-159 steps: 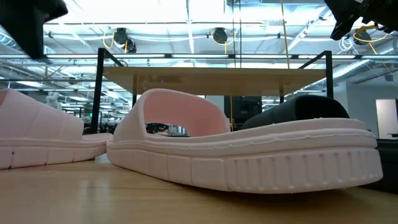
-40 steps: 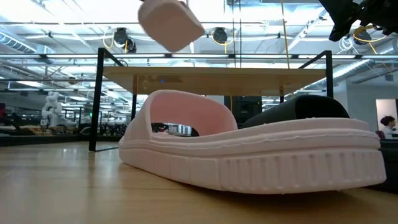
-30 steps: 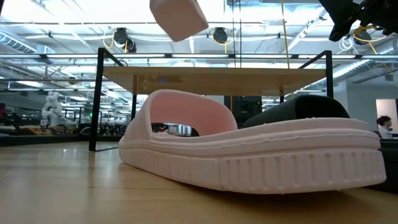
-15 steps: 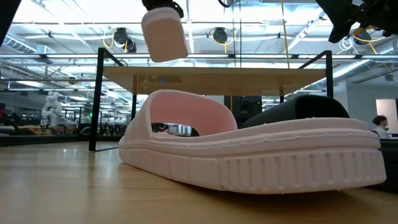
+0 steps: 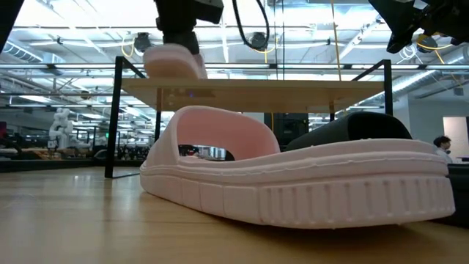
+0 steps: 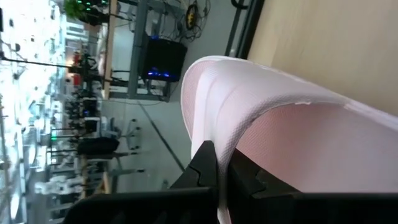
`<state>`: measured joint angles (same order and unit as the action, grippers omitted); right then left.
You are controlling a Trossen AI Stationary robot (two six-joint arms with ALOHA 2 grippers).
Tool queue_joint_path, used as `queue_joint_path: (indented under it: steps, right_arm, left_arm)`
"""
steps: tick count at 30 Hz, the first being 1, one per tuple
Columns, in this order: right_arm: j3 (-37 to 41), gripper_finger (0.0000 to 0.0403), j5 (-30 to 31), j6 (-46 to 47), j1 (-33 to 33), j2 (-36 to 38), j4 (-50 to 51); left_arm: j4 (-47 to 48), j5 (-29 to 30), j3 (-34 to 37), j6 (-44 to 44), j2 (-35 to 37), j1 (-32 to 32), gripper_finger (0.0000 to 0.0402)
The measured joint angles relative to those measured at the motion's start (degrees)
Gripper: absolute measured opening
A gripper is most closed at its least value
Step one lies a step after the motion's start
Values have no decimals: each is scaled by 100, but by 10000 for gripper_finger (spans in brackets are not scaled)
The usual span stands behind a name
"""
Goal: Pick and place slides into the shelf
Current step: Put the left pink slipper on the shelf
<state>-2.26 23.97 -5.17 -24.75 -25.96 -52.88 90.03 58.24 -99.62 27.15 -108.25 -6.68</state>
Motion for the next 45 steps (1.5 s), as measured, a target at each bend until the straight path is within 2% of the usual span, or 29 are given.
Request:
queue_joint_path:
  steps: [12, 45]
  right_arm:
    - [0, 189, 0, 133, 1, 0, 0]
    - [0, 189, -2, 133, 0, 0, 0]
  left_arm:
    - [-1, -179, 272, 42, 0, -48, 0]
    - [-1, -489, 274, -196, 2, -52, 0]
